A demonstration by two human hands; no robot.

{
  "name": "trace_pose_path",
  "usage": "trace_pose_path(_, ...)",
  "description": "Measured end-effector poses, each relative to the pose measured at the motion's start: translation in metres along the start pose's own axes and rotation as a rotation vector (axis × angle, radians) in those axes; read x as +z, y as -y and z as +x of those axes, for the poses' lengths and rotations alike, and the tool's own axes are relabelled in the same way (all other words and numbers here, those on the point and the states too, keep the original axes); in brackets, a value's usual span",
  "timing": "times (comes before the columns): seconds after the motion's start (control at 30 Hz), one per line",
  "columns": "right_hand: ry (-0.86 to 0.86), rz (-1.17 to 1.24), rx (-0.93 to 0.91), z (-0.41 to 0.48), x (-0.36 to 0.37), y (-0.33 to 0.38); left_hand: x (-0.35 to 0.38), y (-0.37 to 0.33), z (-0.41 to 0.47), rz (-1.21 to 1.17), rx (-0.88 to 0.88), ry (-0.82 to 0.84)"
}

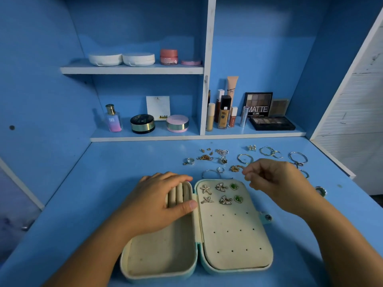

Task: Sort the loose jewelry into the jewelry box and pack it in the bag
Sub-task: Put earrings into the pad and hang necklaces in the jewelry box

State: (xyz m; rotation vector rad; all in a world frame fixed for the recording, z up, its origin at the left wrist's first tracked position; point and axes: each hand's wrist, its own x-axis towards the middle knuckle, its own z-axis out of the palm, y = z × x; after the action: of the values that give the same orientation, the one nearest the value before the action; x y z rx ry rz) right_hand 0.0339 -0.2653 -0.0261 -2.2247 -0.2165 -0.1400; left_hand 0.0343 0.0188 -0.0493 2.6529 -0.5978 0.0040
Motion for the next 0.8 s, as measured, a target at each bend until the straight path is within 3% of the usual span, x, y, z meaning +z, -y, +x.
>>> trace_pose_path(0.13,-0.054,0.144,0.043,-0.018,0.013,0.002,-0.003,-0.006,-0.001,0.005,-0.011,0.009)
trace_pose_path(0.57,-0.033,-0.178,-0.121,-0.029,0.042,-0.001,-0.002,-0.04,0.004,-0.085,0.079,-0.101)
trace_pose_path(0.8,-0.127,-0.084,-0.168,-0.032,0.05,0.003,0.011,-0.048,0.004,-0.265,0.118,-0.145)
